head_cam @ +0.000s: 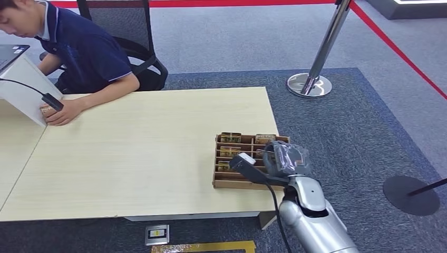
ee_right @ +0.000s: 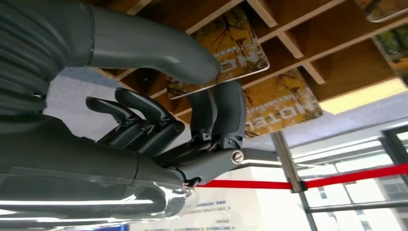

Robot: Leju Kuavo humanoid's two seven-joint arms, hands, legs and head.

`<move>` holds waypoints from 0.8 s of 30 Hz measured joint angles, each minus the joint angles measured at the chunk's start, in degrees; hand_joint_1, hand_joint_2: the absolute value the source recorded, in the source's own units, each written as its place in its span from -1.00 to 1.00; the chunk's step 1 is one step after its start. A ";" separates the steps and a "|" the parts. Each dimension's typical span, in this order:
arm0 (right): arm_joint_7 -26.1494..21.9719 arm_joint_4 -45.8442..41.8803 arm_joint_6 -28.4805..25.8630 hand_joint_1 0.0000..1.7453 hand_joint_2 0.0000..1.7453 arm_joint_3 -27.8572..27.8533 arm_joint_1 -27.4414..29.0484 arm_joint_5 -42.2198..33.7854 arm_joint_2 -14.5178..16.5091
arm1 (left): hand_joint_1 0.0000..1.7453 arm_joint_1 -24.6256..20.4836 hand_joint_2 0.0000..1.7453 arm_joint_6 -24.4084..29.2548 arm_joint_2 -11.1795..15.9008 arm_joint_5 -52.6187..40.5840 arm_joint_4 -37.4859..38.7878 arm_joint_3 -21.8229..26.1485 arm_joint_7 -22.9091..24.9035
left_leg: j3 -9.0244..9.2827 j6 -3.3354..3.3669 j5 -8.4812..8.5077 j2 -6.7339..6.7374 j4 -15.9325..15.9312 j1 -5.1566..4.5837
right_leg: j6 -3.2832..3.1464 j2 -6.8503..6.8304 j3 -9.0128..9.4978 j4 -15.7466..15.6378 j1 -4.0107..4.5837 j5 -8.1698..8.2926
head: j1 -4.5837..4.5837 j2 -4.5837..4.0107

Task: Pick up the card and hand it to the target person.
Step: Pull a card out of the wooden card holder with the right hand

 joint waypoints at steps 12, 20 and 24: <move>-6.78 -11.54 3.82 1.00 1.00 0.11 2.55 -6.16 -2.88 | -1.00 0.03 -1.00 -0.95 0.11 0.10 0.01 0.00 -0.70 | -0.05 0.00 0.00 0.00 0.00 0.00 | 0.00 0.00 -0.04 0.00 0.00 0.00 | 0.01 0.00; -9.51 -19.16 5.79 1.00 1.00 1.09 0.98 -7.40 -4.48 | -1.00 -0.02 -1.00 -0.98 0.13 0.91 0.05 0.12 -0.91 | -0.06 0.00 0.00 0.00 0.00 0.00 | 0.00 0.00 -0.03 0.01 0.00 0.00 | 0.01 0.00; -11.38 -21.52 8.17 1.00 1.00 3.85 -2.04 -8.43 -4.09 | -1.00 -0.12 -1.00 -0.95 0.08 0.98 0.18 0.21 -0.91 | -0.07 -0.01 0.01 0.00 0.00 0.01 | 0.00 0.00 -0.04 0.04 0.00 0.00 | 0.00 0.00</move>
